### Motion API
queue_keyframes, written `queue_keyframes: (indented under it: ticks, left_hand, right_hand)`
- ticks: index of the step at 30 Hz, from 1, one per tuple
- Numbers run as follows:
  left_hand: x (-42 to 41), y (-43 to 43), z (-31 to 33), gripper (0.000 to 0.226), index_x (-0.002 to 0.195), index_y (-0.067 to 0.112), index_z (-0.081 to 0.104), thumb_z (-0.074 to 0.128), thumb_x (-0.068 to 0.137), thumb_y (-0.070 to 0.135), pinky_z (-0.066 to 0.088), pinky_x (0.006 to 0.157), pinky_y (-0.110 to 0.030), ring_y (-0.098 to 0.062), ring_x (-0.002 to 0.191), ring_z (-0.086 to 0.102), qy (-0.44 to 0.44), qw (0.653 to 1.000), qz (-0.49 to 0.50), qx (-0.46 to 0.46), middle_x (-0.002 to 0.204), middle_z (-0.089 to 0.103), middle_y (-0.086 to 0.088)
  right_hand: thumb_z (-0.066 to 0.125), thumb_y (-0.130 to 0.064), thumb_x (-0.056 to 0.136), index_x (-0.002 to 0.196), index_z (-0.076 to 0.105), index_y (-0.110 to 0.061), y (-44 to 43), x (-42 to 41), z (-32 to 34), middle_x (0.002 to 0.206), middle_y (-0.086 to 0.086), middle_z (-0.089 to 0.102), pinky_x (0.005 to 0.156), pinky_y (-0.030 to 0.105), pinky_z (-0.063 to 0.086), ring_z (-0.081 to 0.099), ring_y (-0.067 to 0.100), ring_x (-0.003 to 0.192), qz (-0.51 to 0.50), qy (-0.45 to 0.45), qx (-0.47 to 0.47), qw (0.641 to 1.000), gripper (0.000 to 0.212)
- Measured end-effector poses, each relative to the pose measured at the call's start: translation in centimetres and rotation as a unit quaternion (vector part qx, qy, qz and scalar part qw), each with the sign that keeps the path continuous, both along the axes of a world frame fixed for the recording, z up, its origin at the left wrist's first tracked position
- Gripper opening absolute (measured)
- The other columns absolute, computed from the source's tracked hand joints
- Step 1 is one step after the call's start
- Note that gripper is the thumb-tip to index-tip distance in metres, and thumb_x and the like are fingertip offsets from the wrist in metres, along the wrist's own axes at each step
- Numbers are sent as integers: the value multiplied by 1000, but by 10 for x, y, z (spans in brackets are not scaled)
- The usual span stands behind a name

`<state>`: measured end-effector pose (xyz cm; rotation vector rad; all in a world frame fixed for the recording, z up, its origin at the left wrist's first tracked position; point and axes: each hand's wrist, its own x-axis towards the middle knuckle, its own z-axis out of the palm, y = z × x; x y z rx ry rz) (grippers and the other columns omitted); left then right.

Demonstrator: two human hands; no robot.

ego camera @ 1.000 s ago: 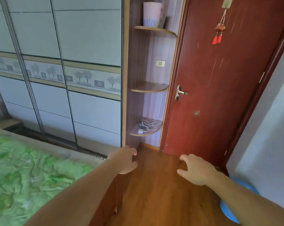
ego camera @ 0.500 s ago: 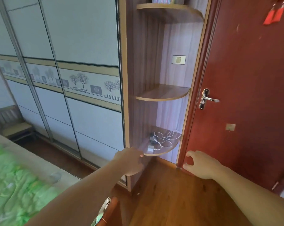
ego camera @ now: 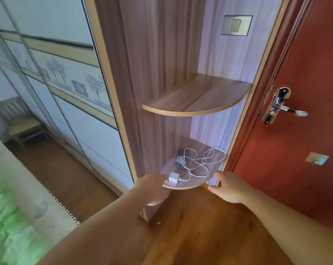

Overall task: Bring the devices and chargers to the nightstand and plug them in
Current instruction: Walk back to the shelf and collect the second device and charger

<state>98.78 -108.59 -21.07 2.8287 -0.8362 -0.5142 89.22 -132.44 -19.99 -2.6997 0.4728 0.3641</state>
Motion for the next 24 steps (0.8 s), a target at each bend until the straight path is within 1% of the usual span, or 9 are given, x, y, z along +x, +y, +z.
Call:
queue_keyframes:
  ticks: [3,5,9,11,13,16,19,21,24]
  left_hand:
    - [49,-30,-42,50,128,37,49,43,78,41,48,87,-37,-25,116,56,45,998,39,-13,132,55,6]
    - [77,-47,-69,45,124,34,53,50,81,43,48,83,-34,-25,111,59,77,988,118,-63,129,58,4]
    - [142,-91,-142,35,113,12,62,51,87,33,51,85,-33,-32,101,62,163,924,295,-181,114,66,-13]
    - [158,-105,-174,39,119,10,59,52,88,33,52,87,-37,-32,103,61,195,897,343,-199,117,64,-13]
    - [172,-116,-203,42,122,7,57,52,88,32,50,85,-35,-33,105,60,218,879,375,-197,120,63,-14]
    - [191,-126,-233,41,116,1,58,52,90,32,41,74,-31,-35,99,61,256,849,426,-180,109,65,-15]
    - [193,-133,-260,28,100,6,56,55,86,31,41,57,-26,-19,64,56,300,782,510,-198,73,56,-2]
    - [190,-140,-277,30,95,8,54,57,86,37,36,45,-23,-13,55,51,307,753,543,-208,66,52,0]
    - [188,-151,-297,35,91,14,47,61,85,45,33,40,-22,-9,53,50,301,727,569,-239,66,51,3]
  right_hand:
    - [52,-50,85,118,55,-15,-26,51,-23,99,1,66,78,37,54,64,18,87,14,17,-6,1000,49]
    - [51,-51,83,118,54,-23,-37,79,-36,99,0,67,76,36,54,64,17,84,35,23,-7,999,45]
    - [52,-49,87,113,53,-16,-64,158,-85,109,6,65,74,33,49,63,23,95,78,43,-42,995,42]
    - [52,-50,88,120,52,-14,-71,192,-109,116,10,62,71,31,41,61,27,103,97,56,-51,992,49]
    - [52,-50,89,129,49,-15,-71,219,-128,127,11,58,77,34,44,58,28,112,108,66,-41,991,53]
    - [56,-48,89,132,50,-18,-64,249,-150,133,7,56,92,38,48,55,27,119,129,90,-26,987,53]
    - [59,-45,87,119,57,-19,-63,271,-164,120,3,63,93,43,49,58,25,113,155,93,-34,983,41]
    - [59,-45,87,121,57,-19,-67,280,-172,122,4,63,93,42,48,58,26,112,167,97,-54,980,43]
    - [60,-44,88,129,53,-15,-77,288,-187,129,8,58,89,34,45,55,27,115,177,99,-57,978,51]
